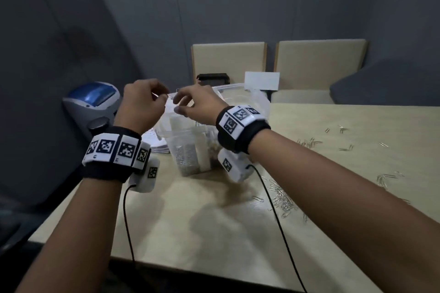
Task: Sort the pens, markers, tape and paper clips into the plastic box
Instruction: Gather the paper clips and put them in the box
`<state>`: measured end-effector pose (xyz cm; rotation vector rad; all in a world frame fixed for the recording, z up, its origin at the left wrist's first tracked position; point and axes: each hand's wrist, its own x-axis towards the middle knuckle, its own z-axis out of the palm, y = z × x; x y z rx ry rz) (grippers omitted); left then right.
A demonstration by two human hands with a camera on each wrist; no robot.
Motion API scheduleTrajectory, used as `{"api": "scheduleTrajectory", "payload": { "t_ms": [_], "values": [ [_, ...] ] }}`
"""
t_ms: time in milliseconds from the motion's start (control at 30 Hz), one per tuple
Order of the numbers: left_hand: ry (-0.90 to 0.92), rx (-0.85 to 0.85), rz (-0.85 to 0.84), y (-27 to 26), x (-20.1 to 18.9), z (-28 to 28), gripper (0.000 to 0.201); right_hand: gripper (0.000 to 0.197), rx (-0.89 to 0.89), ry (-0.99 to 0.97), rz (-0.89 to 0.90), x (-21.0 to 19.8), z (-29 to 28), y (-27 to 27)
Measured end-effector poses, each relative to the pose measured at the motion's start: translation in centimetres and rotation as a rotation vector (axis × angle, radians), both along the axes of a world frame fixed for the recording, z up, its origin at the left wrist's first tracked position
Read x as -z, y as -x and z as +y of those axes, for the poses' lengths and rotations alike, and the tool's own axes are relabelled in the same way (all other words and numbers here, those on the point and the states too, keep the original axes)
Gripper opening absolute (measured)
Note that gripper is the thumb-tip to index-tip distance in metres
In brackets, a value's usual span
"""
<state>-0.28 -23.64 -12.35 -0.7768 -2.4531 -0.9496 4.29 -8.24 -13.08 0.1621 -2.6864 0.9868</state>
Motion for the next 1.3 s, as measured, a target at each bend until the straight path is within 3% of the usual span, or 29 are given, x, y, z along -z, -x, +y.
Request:
{"api": "scheduleTrajectory", "payload": {
  "t_ms": [200, 333, 400, 433, 500, 567, 633, 733, 967, 1100, 1200, 1267, 1300],
  "values": [
    [-0.100, 0.148, 0.178, -3.9, -0.7, 3.1, 0.010, 0.018, -0.039, 0.108, 0.108, -0.8, 4.9, -4.6],
    [-0.035, 0.469, 0.122, -7.5, 1.4, 6.9, 0.008, 0.016, 0.011, 0.115, 0.113, -0.1, 10.9, -11.4],
    [0.171, 0.663, 0.001, -8.7, 3.9, 8.9, 0.010, 0.010, 0.056, -0.016, -0.047, 1.3, 14.5, -15.2],
    [0.329, 0.735, -0.057, -9.1, 5.2, 9.8, 0.015, 0.017, 0.088, -0.135, -0.187, 2.2, 16.3, -17.2],
    [0.644, 0.808, -0.131, -9.8, 8.1, 11.2, 0.033, 0.048, 0.170, -0.395, -0.556, 4.4, 19.7, -20.8],
    [0.840, 0.815, -0.137, -10.4, 10.6, 12.3, 0.055, 0.080, 0.249, -0.550, -0.860, 6.6, 22.2, -24.2],
    [0.927, 0.822, -0.102, -11.1, 12.2, 13.2, 0.072, 0.106, 0.323, -0.549, -0.959, 8.5, 23.7, -26.5],
    [0.979, 0.825, -0.113, -11.8, 13.0, 14.4, 0.076, 0.112, 0.344, -0.471, -0.876, 10.6, 24.0, -27.4],
    [0.912, 0.796, -0.109, -12.1, 13.3, 17.5, 0.051, 0.071, 0.304, -0.111, -0.541, 12.9, 21.3, -23.0],
    [0.832, 0.827, -0.086, -11.8, 13.7, 17.5, 0.068, 0.056, 0.302, -0.174, -0.399, 12.9, 19.7, -21.6],
    [0.862, 0.844, -0.031, -12.2, 14.0, 17.6, 0.081, 0.087, 0.239, -0.322, -0.489, 13.2, 18.9, -22.0],
    [0.910, 0.856, 0.019, -12.7, 14.2, 17.9, 0.074, 0.110, 0.210, -0.429, -0.547, 13.6, 18.5, -22.4],
    [0.914, 0.860, 0.027, -12.9, 14.3, 18.1, 0.068, 0.111, 0.197, -0.464, -0.548, 13.8, 18.3, -22.5]
  ]
}}
